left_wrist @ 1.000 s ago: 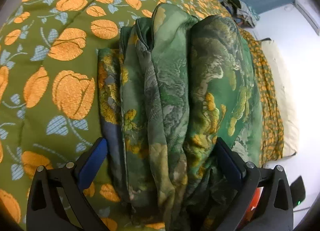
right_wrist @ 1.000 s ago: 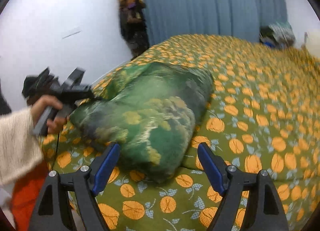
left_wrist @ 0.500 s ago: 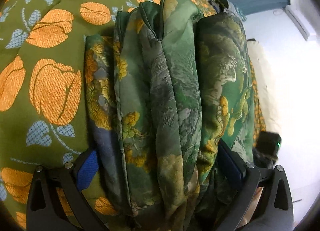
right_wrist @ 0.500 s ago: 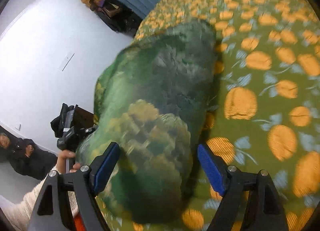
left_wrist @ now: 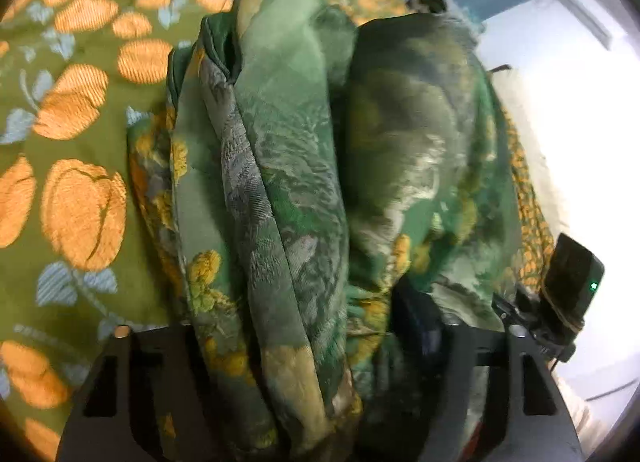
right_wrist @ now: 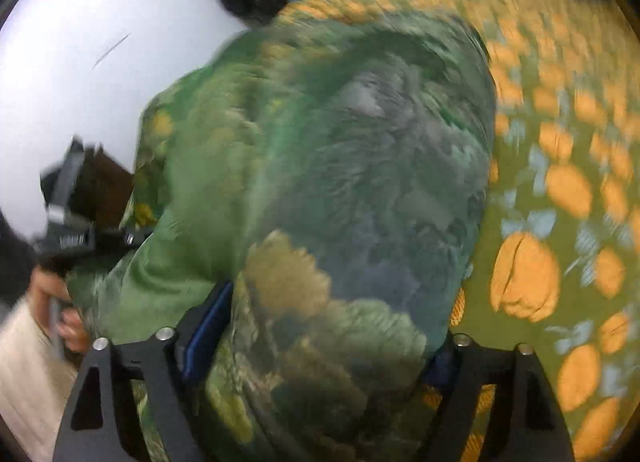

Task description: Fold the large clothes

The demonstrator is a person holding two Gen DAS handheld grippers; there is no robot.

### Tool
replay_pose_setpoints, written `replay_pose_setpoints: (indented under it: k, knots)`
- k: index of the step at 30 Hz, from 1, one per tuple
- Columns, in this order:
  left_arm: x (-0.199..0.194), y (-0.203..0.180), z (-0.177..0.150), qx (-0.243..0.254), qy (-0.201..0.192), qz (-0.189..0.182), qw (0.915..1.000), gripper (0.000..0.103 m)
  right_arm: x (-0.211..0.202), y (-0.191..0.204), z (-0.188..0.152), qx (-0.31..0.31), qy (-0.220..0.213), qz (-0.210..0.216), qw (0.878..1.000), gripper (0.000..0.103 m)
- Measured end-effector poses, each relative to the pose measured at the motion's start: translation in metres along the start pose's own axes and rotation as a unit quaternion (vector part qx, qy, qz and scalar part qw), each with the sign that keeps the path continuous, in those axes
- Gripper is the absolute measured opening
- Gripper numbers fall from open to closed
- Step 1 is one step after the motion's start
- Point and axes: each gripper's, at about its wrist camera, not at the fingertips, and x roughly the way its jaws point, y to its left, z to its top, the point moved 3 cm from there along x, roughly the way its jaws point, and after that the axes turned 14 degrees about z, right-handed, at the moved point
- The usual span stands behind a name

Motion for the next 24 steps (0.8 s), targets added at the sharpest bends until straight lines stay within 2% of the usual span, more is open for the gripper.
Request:
replay_pose_setpoints:
  k: [4,6,9,12,17,20,23,24]
  knots:
    - [-0.036,-0.007,-0.009,0.007,-0.055,-0.019,0.9983,0.064,-0.027,0.037,0.001,-0.058,-0.044,0.007,0.997,0.078]
    - [-0.054,-0.013,-0.003,0.013,-0.078,-0.026,0.9965,0.064,-0.042,0.048,0.007,-0.077,-0.065,0.018,0.995,0.078]
    - [-0.071,-0.025,0.025,0.020,-0.101,-0.031,0.9941,0.064,-0.063,0.045,0.033,-0.093,-0.092,0.037,0.991,0.078]
    - [-0.070,-0.042,0.074,0.033,-0.118,-0.019,0.9923,0.064,-0.057,0.029,0.076,-0.091,-0.105,0.053,0.989,0.078]
    - [-0.029,-0.060,0.158,0.042,-0.114,0.007,0.9925,0.065,-0.024,-0.035,0.151,-0.070,-0.104,0.073,0.989,0.078]
    - [0.011,-0.060,0.190,0.045,-0.095,0.020,0.9942,0.067,-0.003,-0.082,0.166,-0.036,-0.090,0.084,0.992,0.078]
    - [0.066,-0.048,0.199,0.026,-0.054,0.029,0.9978,0.075,0.031,-0.138,0.169,0.033,-0.062,0.101,0.992,0.079]
    - [0.081,-0.040,0.197,0.016,-0.044,0.039,0.9981,0.087,0.047,-0.159,0.164,0.067,-0.044,0.104,0.991,0.082]
